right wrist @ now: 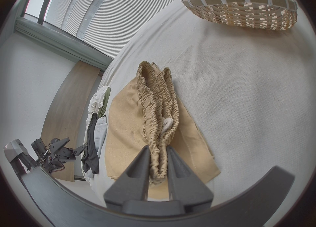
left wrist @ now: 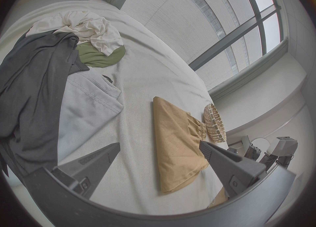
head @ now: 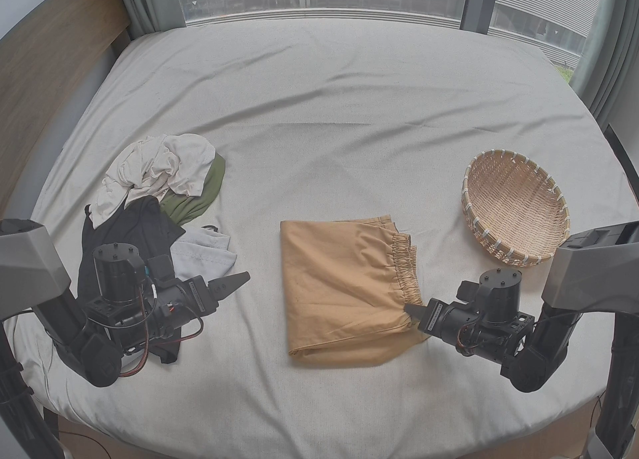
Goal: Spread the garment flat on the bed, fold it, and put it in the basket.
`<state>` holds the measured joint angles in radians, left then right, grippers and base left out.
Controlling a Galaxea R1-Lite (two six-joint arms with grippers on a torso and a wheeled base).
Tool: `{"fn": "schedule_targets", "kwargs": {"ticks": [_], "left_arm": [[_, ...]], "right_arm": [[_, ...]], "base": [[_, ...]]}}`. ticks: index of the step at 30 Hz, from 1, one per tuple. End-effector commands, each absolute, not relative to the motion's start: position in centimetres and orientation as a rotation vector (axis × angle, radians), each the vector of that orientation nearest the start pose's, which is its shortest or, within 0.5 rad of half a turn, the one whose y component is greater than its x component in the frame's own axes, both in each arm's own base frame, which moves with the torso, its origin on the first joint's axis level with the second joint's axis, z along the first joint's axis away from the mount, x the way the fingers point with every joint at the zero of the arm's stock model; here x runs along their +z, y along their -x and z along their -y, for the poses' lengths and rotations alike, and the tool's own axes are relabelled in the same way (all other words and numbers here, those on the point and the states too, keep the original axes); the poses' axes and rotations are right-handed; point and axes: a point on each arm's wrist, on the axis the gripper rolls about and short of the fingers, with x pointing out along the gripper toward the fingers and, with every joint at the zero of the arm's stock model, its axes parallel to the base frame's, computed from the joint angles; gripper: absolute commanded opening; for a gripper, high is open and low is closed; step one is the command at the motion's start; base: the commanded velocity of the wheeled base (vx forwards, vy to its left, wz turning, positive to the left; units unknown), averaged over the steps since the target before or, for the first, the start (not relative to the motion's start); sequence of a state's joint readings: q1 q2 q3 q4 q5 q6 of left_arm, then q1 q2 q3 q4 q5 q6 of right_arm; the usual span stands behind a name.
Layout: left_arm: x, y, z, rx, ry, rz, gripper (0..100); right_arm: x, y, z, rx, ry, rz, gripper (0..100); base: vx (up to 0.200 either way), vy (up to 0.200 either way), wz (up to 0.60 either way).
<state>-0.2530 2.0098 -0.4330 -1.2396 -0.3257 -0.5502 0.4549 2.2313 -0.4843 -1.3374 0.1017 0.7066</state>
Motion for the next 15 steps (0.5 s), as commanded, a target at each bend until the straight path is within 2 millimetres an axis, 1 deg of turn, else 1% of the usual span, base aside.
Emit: {"fn": "schedule_targets", "kwargs": {"ticks": [1, 5, 7, 11, 15], "left_arm": [[6.3, -28.6, 8.2, -0.466, 0.542, -0.492, 100], [6.2, -28.6, 8.2, -0.466, 0.542, -0.49, 100], [6.2, -28.7, 8.2, -0.468, 0.542, -0.484, 100], [6.3, -28.6, 8.2, -0.471, 0.541, -0.48, 100], [6.3, -28.5, 8.2, -0.471, 0.542, -0.483, 100]], "right_arm": [[0.8, -28.7, -14.2, 0.373, -0.597, -0.589, 100], [1.0, -28.8, -13.8, 0.355, -0.593, -0.577, 100], [1.1, -28.2, -13.2, 0.322, -0.582, -0.582, 100], [0.5, -28.0, -12.2, 0.295, -0.548, -0.599, 100], [0.1, -28.2, -12.2, 0.298, -0.548, -0.61, 100]], "base": [[0.0, 0.0, 0.0], [0.0, 0.0, 0.0], [0.0, 0.0, 0.0], [0.0, 0.0, 0.0], [0.0, 0.0, 0.0]]}}
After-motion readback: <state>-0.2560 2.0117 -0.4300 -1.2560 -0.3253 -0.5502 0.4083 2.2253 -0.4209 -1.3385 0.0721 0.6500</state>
